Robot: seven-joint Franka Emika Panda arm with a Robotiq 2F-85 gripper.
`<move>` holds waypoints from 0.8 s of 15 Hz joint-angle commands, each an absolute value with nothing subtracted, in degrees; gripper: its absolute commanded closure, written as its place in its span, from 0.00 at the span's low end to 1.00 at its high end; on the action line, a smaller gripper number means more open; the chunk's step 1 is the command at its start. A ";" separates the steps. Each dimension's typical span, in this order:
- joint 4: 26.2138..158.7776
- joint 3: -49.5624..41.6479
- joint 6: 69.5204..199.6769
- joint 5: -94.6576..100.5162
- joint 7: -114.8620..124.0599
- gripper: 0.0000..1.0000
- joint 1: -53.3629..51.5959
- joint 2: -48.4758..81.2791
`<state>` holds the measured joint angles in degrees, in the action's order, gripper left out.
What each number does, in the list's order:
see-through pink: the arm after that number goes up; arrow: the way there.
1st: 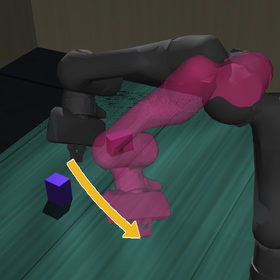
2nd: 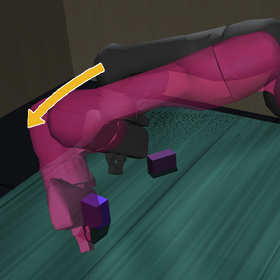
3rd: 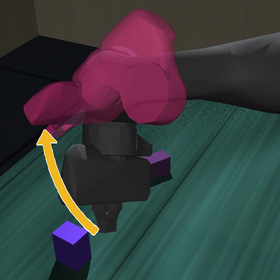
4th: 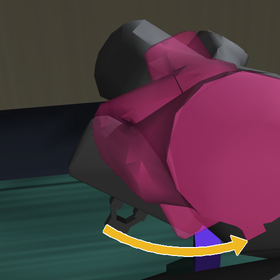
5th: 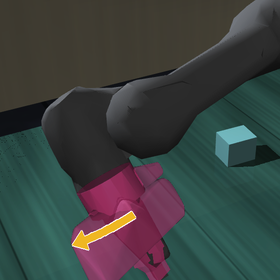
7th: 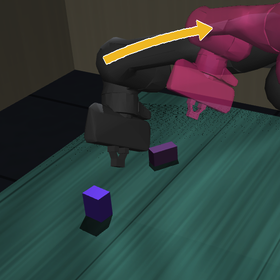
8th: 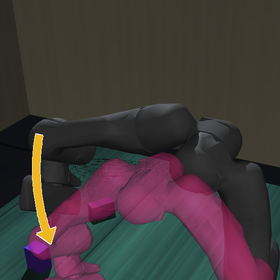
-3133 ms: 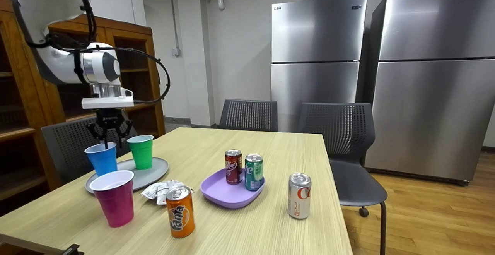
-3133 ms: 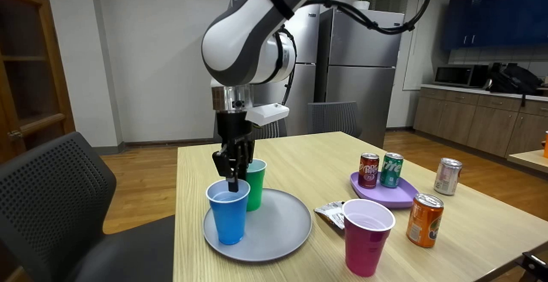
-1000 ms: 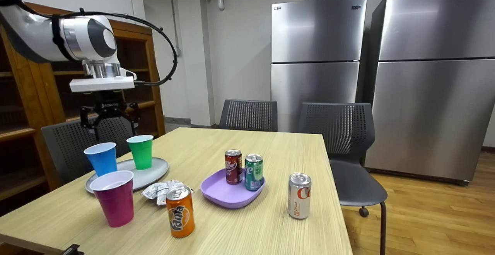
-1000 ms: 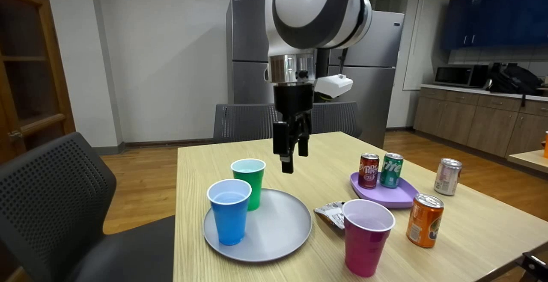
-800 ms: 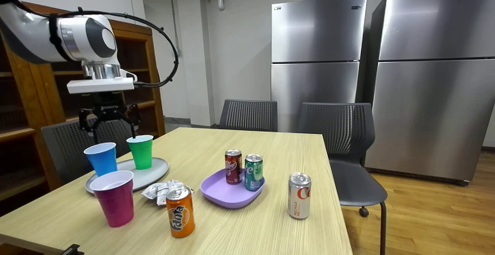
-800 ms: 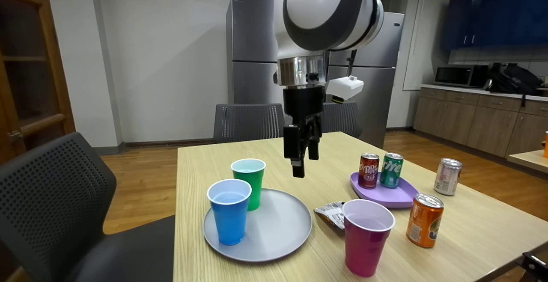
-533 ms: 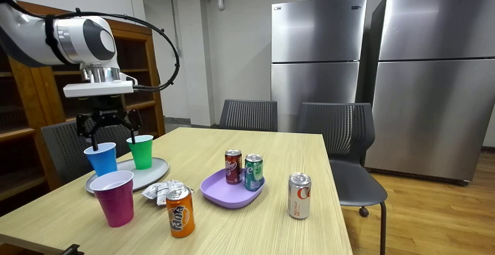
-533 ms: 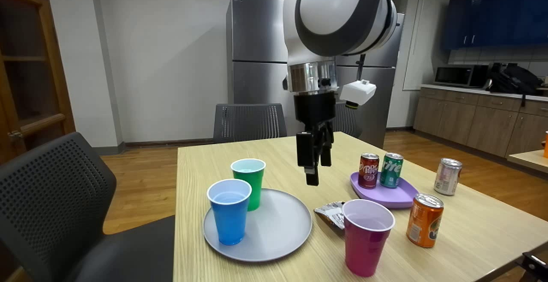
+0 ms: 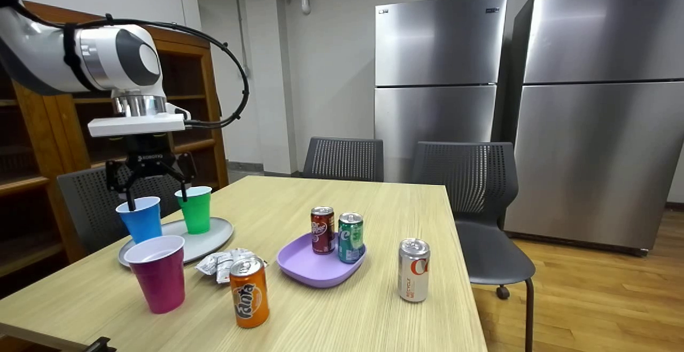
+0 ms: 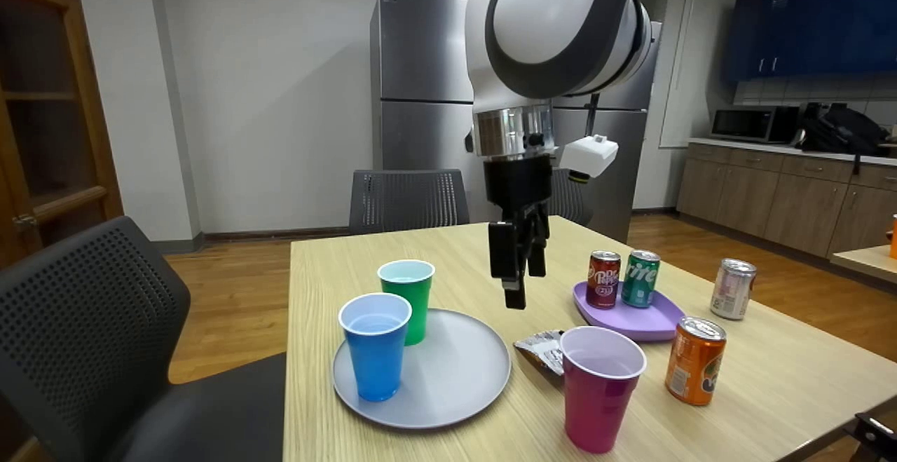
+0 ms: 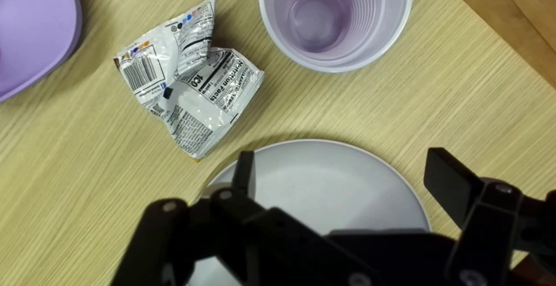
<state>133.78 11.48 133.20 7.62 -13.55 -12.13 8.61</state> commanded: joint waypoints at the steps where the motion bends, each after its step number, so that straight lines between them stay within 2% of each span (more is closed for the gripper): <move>1: 135.79 11.64 134.94 8.34 -12.80 0.00 -11.88 7.39; 12: 148.09 12.32 142.79 1.49 -14.19 0.00 -11.58 0.91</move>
